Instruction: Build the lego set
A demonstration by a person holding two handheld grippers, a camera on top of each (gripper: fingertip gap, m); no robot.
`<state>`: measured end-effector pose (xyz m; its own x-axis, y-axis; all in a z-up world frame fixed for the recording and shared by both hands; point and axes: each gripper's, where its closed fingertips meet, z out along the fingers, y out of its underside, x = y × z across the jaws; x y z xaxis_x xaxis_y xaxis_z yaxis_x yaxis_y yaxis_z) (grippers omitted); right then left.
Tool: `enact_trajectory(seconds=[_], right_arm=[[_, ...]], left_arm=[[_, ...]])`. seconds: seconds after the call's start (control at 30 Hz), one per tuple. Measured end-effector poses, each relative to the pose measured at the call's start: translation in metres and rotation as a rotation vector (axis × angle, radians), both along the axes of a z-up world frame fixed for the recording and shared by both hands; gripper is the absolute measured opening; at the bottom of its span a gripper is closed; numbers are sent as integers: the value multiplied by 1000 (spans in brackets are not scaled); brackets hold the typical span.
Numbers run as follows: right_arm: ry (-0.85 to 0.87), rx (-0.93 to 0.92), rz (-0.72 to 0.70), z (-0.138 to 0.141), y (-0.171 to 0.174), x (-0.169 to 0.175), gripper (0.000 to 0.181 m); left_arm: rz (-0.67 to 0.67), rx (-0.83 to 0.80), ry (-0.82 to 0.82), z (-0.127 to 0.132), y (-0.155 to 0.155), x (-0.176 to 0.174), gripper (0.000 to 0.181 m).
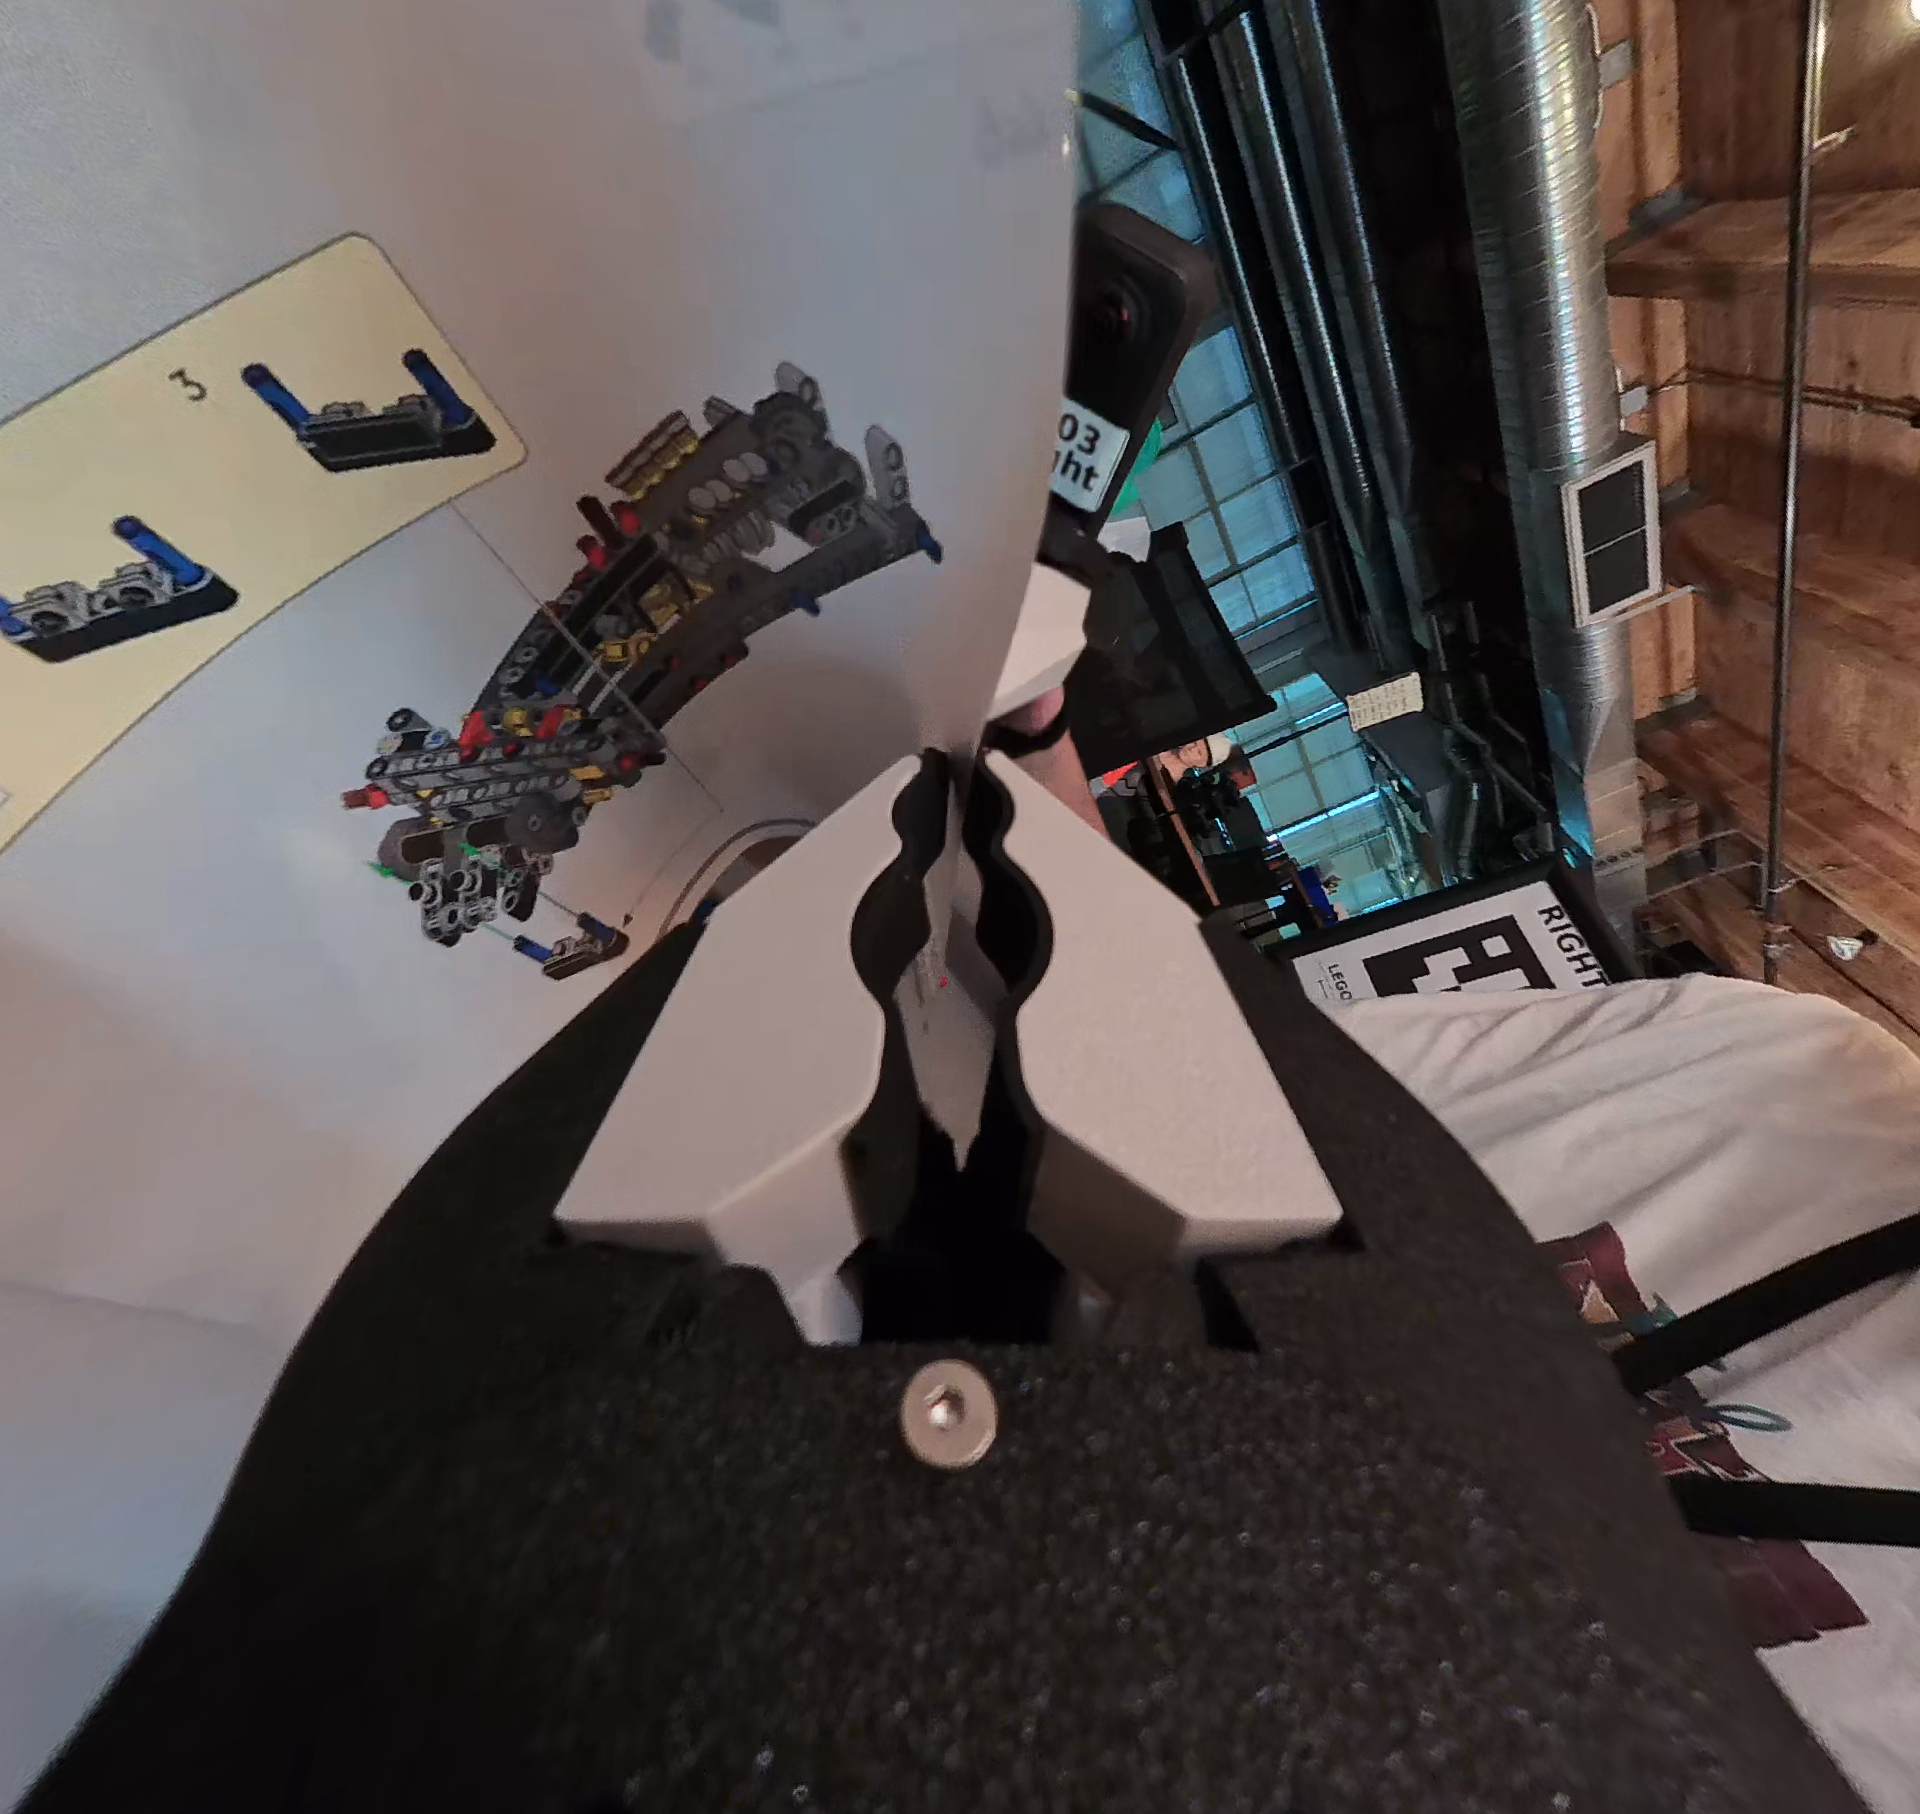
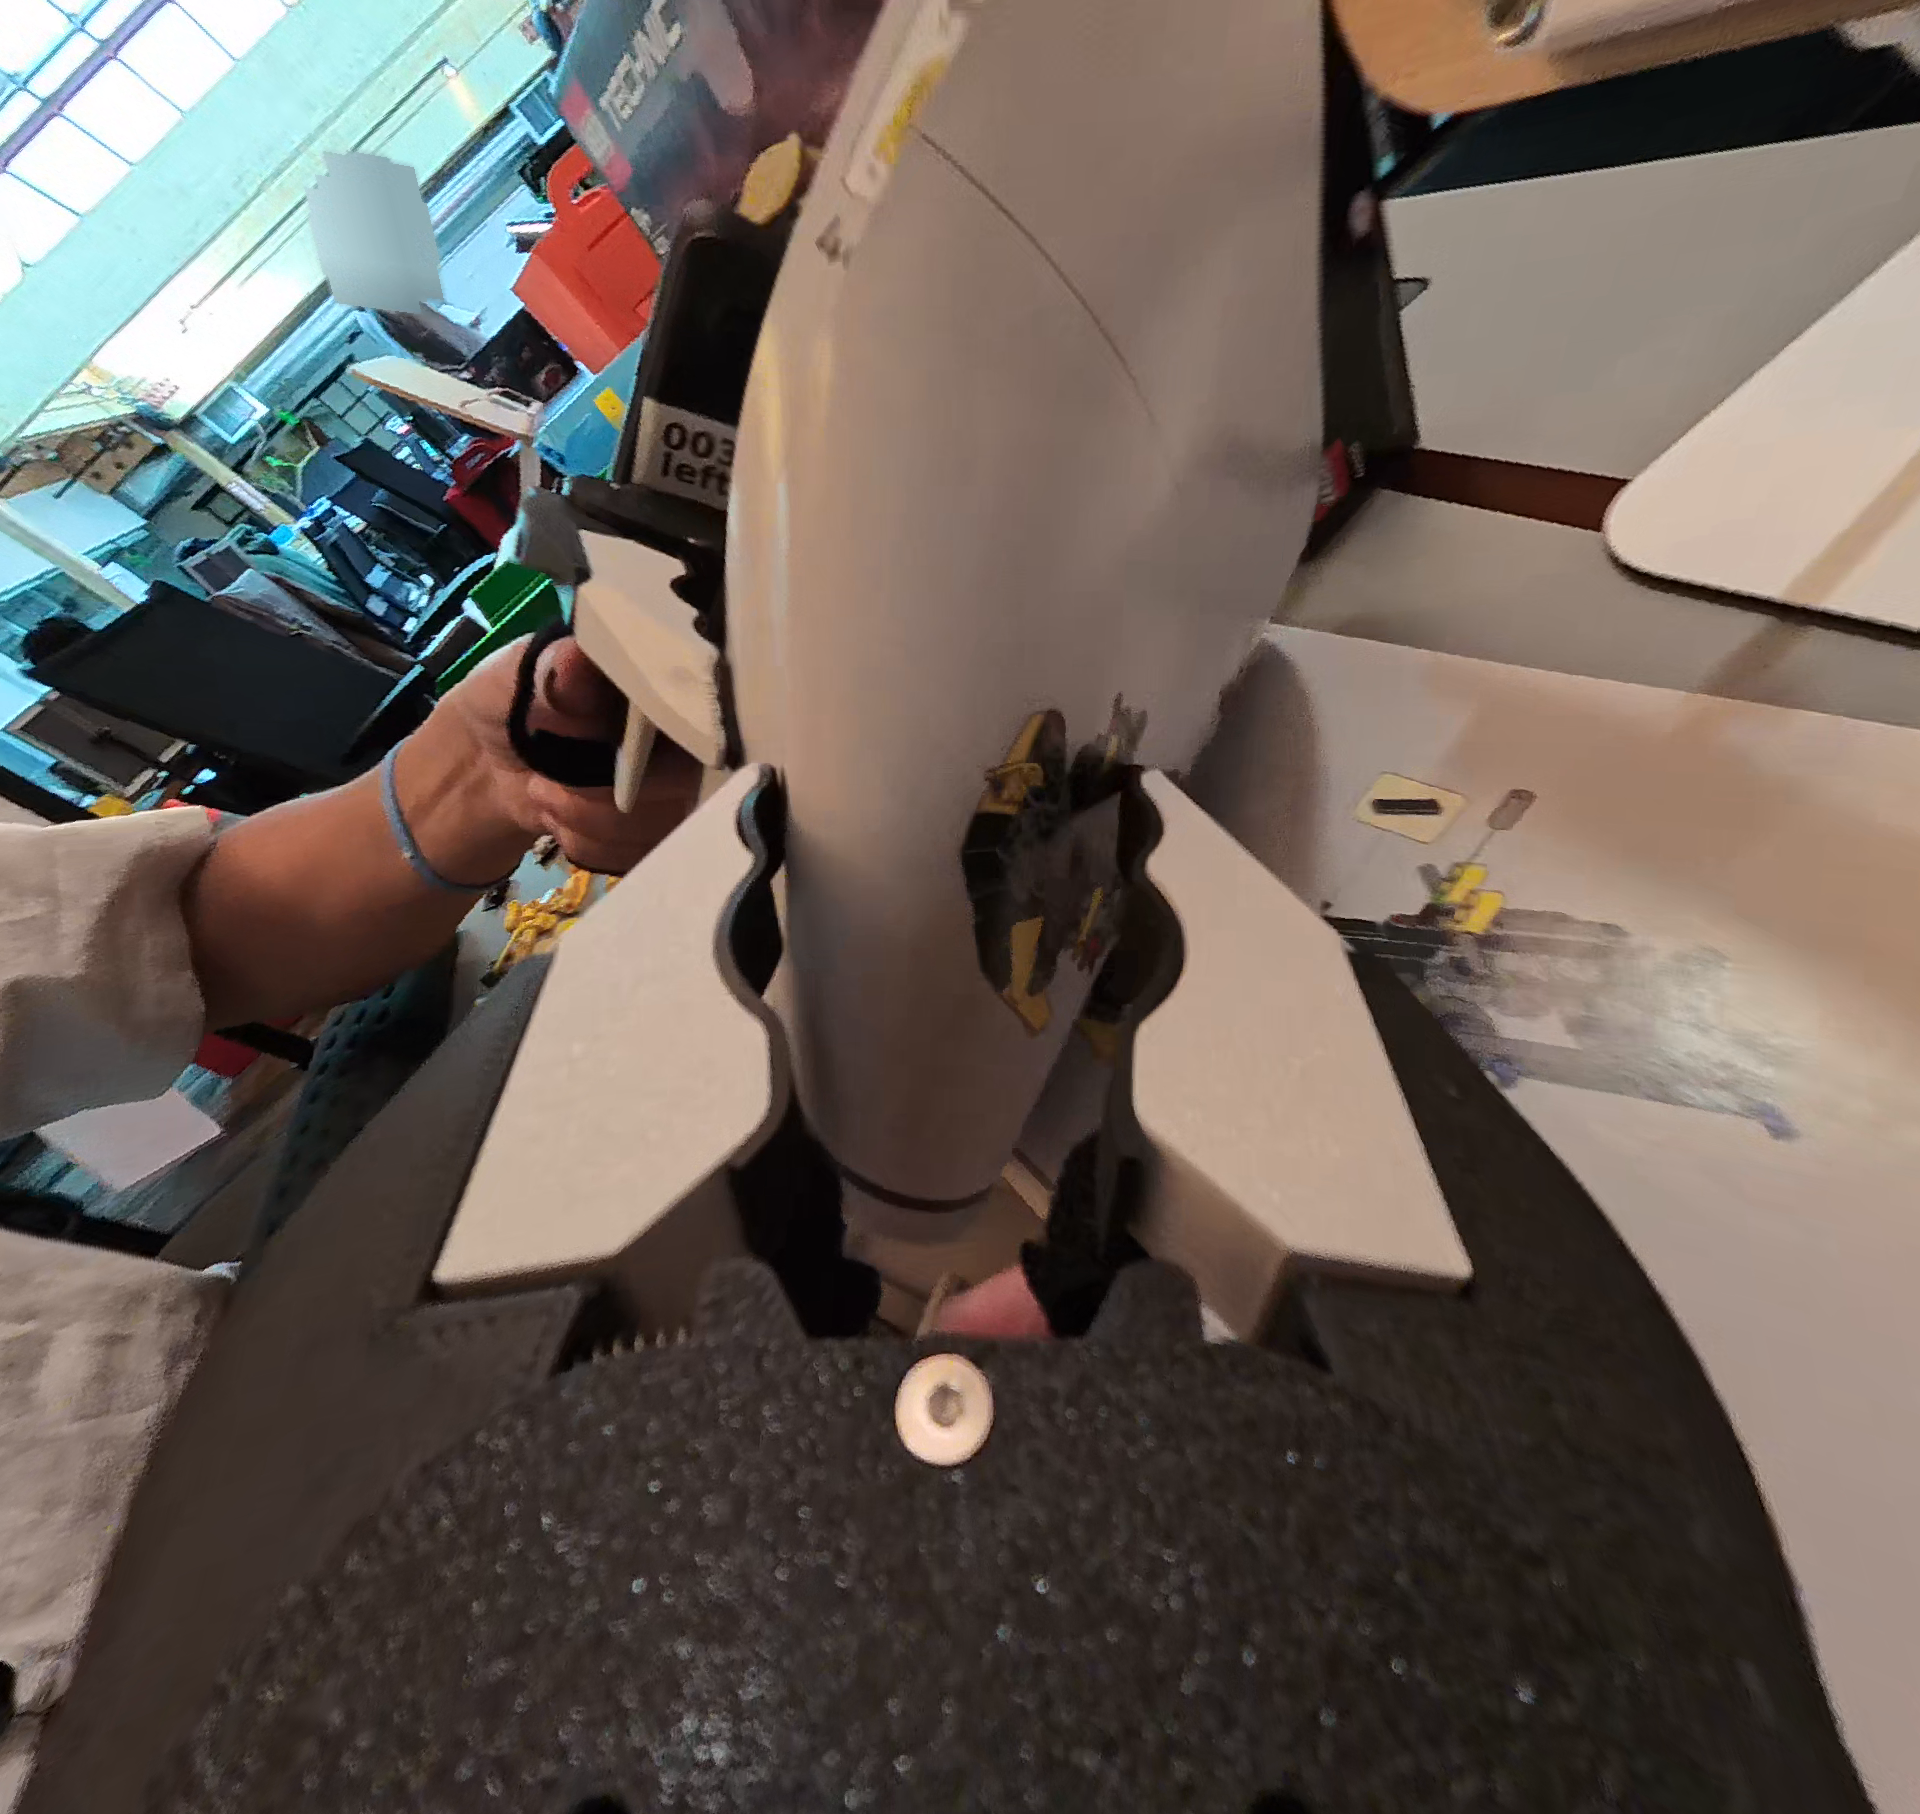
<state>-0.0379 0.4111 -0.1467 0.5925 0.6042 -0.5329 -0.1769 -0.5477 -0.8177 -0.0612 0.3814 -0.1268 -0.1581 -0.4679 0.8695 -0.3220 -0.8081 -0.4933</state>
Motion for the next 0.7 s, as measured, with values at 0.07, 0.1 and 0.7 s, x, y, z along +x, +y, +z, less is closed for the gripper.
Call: enact_trajectory(seconds=[0.07,0.1,0.7], right_arm=[[-20,1,-51,1,2,14,64],[-51,-1,-91,1,2,24,64],[-939,14,-162,-85,17,41,0]], left_arm=[[27,7,24,-3,4,-4,0],[45,12,41,-5,7,-9,0],[365,86,493,-36,38,-237,0]])
